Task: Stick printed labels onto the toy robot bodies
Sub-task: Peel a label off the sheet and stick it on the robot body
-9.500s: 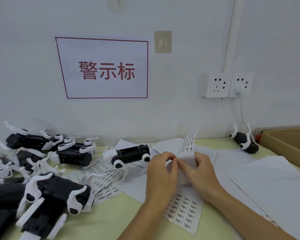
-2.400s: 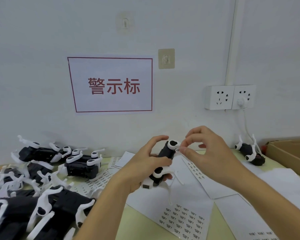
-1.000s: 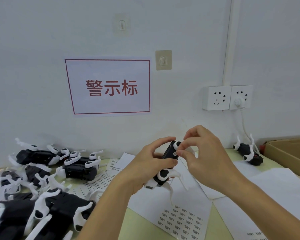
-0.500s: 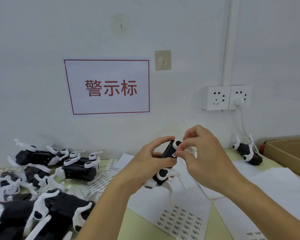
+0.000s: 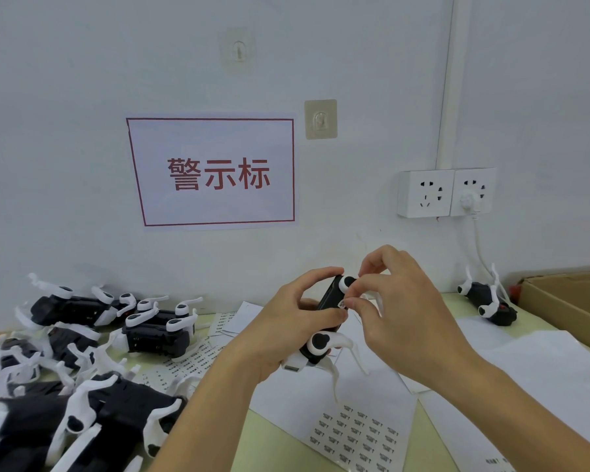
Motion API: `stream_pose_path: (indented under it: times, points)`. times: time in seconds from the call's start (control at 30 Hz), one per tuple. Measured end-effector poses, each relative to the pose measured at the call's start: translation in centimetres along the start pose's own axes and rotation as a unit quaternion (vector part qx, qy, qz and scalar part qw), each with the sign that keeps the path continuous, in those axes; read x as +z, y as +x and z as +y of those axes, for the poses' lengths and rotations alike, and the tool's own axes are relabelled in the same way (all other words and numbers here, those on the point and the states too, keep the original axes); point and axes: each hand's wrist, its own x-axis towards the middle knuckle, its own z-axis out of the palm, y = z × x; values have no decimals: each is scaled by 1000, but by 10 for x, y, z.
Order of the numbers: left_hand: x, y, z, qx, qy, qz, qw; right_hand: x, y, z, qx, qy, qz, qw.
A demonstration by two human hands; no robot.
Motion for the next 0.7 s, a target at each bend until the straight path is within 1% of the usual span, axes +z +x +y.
stream_pose_path:
  times: [0.33,0.57,0.7]
  points:
    - [1,-1,2,-6,-2,2,1000,0,-1,0,-2,3,10,1000]
    - [4,1,0,7,24,19,1000,1,-2,0,-6,-8,8,1000]
    - [7,1,0,20,42,35,998,1,-2,-1,-9,-22,20,1000]
